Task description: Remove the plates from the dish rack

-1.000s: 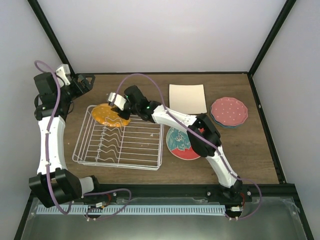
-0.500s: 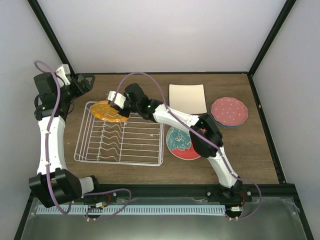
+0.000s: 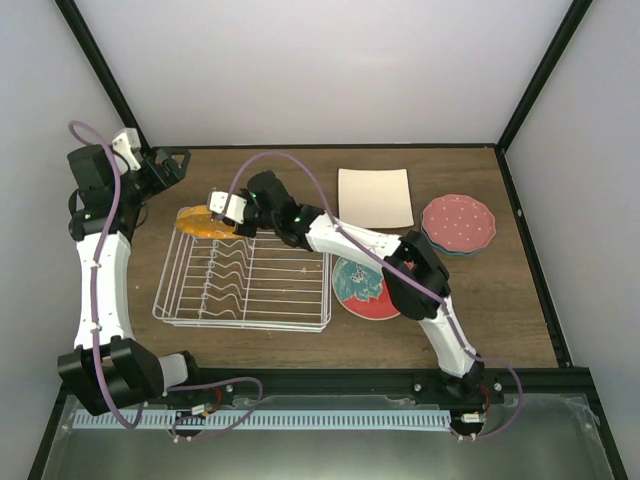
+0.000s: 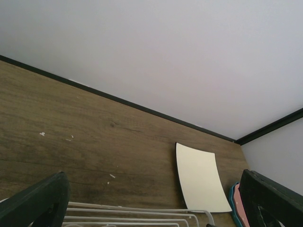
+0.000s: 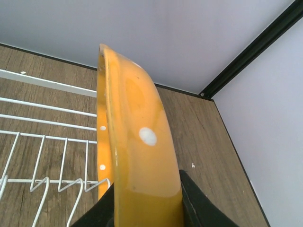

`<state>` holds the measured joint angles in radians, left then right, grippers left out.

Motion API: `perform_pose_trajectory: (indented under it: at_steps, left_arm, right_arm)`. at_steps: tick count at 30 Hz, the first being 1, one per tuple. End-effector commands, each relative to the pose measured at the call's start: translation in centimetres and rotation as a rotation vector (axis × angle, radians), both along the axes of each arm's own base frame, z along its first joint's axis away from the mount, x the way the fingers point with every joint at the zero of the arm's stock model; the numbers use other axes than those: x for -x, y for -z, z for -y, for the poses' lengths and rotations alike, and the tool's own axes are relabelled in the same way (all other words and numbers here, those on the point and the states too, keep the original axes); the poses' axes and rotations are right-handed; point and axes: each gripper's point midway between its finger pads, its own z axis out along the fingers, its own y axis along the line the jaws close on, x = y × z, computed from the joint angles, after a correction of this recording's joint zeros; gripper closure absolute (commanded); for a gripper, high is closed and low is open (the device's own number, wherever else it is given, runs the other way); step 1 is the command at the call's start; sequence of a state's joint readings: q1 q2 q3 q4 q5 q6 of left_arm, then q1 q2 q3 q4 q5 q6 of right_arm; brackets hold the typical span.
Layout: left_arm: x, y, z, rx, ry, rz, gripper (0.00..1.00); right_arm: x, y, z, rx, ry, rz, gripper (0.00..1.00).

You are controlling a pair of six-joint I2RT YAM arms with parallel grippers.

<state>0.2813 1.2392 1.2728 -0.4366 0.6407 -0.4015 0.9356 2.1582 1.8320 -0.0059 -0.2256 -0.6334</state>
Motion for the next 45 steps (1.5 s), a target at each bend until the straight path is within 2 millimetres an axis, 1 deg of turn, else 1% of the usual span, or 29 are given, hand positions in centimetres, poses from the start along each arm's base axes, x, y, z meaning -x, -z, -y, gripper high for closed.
perform_pose_trajectory:
  at_steps: [1,4,9,13,17,20,22,25,27,29,31,34,35,36,37,42,45]
  left_arm:
    - [0.1,-0.8,0.0,0.0,0.007,0.029,0.0]
    - [0.0,-0.8,0.0,0.002,0.005,0.03,0.0]
    - [0.0,-1.3,0.1,0.016,0.007,0.039,0.0]
    - [-0.1,-2.0,0.1,0.03,0.008,0.054,0.0]
    - [-0.3,-2.3,0.1,0.043,0.006,0.06,0.0]
    - [-0.3,-2.6,0.2,0.047,0.008,0.068,0.0]
    - [-0.3,-2.7,0.2,0.052,0.009,0.07,0.0]
    - [-0.4,-2.7,0.2,0.058,0.009,0.07,0.0]
    - [-0.4,-2.6,0.3,0.061,0.01,0.067,0.0]
    - [-0.3,-2.6,0.3,0.059,0.009,0.068,0.0]
    - [-0.3,-2.5,0.3,0.058,0.01,0.064,0.0]
    - [-0.1,-2.5,0.3,0.054,0.011,0.065,0.0]
    - [-0.1,-2.4,0.3,0.053,0.013,0.065,0.0]
    - [-0.1,-2.5,0.3,0.052,0.012,0.065,0.0]
    - [-0.1,-2.4,0.3,0.053,0.013,0.064,0.0]
    - [-0.2,-2.3,0.4,0.057,0.016,0.062,0.0]
    - [-0.2,-2.3,0.4,0.056,0.019,0.061,0.0]
  right_arm:
    - [0.4,-11.8,0.5,-0.233,0.034,0.211,0.99]
    - [0.1,-13.0,1.1,-0.25,0.073,0.216,0.99]
    - [1.0,-15.3,2.8,-0.275,0.073,0.207,0.99]
    - [1.3,-16.7,4.7,-0.289,0.087,0.182,0.99]
    - [0.9,-18.4,7.3,-0.312,0.135,0.156,0.99]
    - [0.2,-20.6,10.2,-0.375,0.187,0.122,0.99]
    - [-0.8,-22.1,12.4,-0.426,0.234,0.093,0.99]
    - [-3.3,-24.0,16.4,-0.517,0.328,0.008,0.99]
    - [-5.8,-24.6,19.8,-0.591,0.419,-0.098,0.99]
    - [-8.5,-24.5,23.4,-0.658,0.505,-0.227,0.99]
    - [-10.6,-24.1,26.7,-0.716,0.579,-0.357,0.99]
    - [-13.1,-22.2,31.4,-0.766,0.688,-0.522,0.99]
    - [-13.5,-21.5,32.6,-0.779,0.705,-0.582,0.99]
    - [-14.0,-20.8,34.3,-0.795,0.734,-0.628,0.99]
    - [-14.2,-20.1,35.3,-0.807,0.747,-0.662,0.99]
    - [-14.1,-17.8,39.6,-0.872,0.813,-0.804,0.99]
    - [-14.1,-16.2,43.5,-0.909,0.917,-0.882,0.99]
